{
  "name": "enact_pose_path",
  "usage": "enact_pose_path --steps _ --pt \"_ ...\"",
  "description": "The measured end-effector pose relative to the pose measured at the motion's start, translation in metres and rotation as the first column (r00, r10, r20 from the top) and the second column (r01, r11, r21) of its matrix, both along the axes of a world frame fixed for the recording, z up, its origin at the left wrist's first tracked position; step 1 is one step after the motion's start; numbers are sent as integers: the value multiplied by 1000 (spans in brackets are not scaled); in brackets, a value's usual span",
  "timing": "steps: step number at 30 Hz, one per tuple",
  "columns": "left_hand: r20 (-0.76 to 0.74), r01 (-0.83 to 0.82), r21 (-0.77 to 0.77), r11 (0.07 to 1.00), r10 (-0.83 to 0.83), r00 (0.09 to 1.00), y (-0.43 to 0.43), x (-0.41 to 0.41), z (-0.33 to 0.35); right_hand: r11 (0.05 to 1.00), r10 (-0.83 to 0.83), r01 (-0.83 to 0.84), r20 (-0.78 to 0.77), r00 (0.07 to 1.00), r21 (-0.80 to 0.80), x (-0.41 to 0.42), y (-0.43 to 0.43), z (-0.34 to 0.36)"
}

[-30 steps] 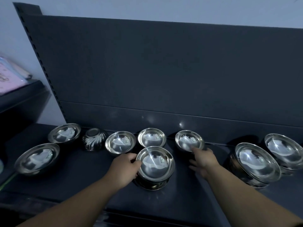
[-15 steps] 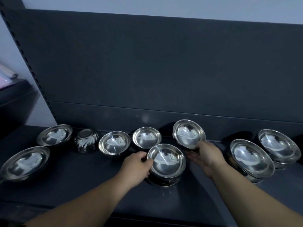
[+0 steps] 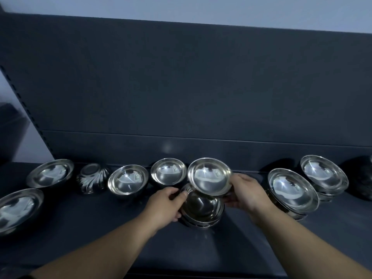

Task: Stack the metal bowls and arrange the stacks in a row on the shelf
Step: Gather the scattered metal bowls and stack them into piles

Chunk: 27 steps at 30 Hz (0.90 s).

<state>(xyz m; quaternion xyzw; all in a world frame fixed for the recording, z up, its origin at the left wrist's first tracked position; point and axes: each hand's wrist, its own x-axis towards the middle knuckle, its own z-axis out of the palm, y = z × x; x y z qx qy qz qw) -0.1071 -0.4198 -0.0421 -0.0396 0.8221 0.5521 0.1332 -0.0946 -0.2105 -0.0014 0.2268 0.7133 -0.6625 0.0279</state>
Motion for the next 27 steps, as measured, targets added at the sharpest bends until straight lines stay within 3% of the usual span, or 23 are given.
enact_pose_path --steps 5,10,16,21,27 --pt "184 -294 137 946 268 946 -16 -19 -9 997 19 -21 31 999 69 5 -4 -1" --pt "343 -368 277 887 267 901 -14 -37 -13 992 27 -32 36 999 119 11 -6 -1" --pt "405 -434 356 828 282 870 0 -57 -9 991 50 -56 45 998 125 19 -4 -3" --pt "364 -402 357 843 271 891 5 -56 -4 990 38 -42 31 999 131 22 -6 -4" --pt "177 -368 350 862 325 929 -7 -52 15 994 22 -22 5 1000 104 22 -11 -11"
